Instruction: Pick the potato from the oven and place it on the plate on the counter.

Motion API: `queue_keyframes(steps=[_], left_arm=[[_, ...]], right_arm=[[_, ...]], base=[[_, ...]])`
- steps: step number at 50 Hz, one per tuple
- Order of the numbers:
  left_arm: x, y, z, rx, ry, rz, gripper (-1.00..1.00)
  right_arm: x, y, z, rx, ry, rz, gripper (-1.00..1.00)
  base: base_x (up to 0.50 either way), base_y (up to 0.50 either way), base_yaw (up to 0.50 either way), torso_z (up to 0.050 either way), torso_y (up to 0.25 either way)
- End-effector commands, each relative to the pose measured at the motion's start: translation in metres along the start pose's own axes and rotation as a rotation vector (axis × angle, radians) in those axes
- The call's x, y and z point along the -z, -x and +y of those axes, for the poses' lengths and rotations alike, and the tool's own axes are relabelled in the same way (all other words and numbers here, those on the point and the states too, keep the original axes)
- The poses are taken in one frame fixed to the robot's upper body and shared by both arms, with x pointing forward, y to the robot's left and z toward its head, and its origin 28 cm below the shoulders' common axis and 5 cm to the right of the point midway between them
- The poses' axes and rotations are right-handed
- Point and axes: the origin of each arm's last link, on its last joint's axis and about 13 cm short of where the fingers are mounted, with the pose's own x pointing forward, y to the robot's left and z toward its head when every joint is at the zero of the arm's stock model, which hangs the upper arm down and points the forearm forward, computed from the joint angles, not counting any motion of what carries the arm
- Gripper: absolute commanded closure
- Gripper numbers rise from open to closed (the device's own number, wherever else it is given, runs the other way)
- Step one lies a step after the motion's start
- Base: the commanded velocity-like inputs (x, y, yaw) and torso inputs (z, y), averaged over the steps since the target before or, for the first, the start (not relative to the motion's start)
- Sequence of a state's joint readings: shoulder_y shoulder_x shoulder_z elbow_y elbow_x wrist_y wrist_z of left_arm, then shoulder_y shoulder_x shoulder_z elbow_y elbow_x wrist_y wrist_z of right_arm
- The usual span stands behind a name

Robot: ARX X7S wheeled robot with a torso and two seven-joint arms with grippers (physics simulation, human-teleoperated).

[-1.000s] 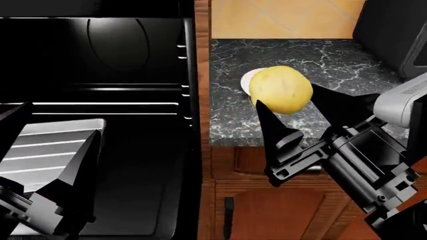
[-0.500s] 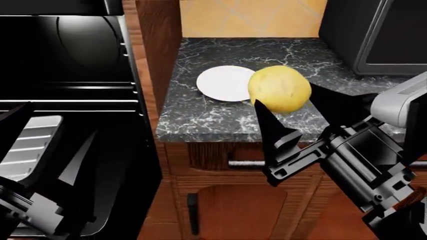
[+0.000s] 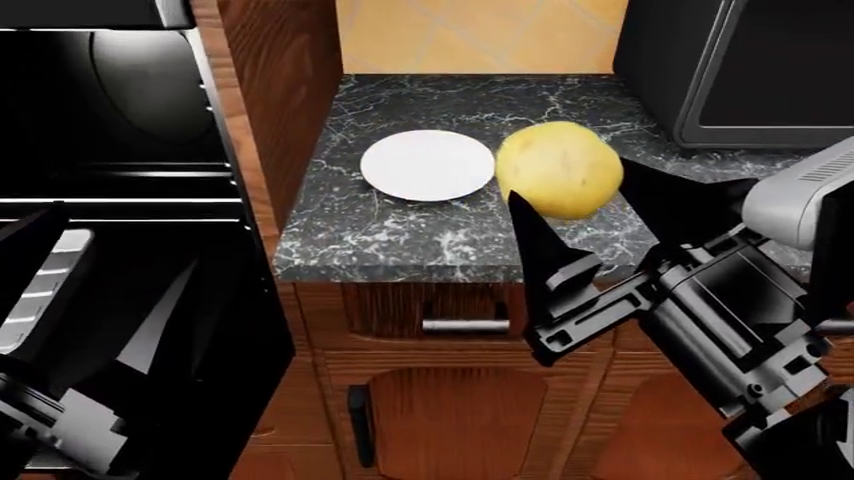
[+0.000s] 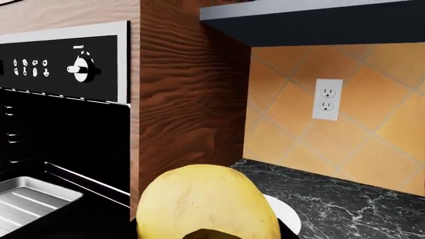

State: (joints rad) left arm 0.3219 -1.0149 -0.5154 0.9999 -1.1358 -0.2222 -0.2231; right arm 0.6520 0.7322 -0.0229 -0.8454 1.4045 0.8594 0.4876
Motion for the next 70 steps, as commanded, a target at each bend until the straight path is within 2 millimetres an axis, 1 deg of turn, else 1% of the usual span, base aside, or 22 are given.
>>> queue_keyframes(steps=[1,22,42,70], left_arm=[[-0.0002,-0.0006,0.0001,0.002,-0.002,-0.003,-1.00],[0.0002,-0.0007,-0.0003,0.006,-0.006,-0.005,-1.00],[0.0010,-0.0020,-0.0004,0.009,-0.004,-0.002,-1.00],[-0.0001,-0.0013,-0.0001,0.004,-0.006,-0.002,-1.00]], right_arm=[[-0.0016,-0.0018,-0.0004,-0.010,0.030,-0.021,1.00],[0.0012,-0.0010,0.0000,-0.010,0.020,-0.018,1.00],[0.0018,-0.0013,-0.0008,-0.001,0.017,-0.011,1.00],[0.0060,-0.0017,-0.0008,-0.004,0.014,-0.008,1.00]], base=[[0.39,0.00,0.00,0.000,0.000],[0.40,0.00,0.00,0.000,0.000],[0.22,0.00,0.00,0.000,0.001],[0.02,0.00,0.00,0.000,0.000]])
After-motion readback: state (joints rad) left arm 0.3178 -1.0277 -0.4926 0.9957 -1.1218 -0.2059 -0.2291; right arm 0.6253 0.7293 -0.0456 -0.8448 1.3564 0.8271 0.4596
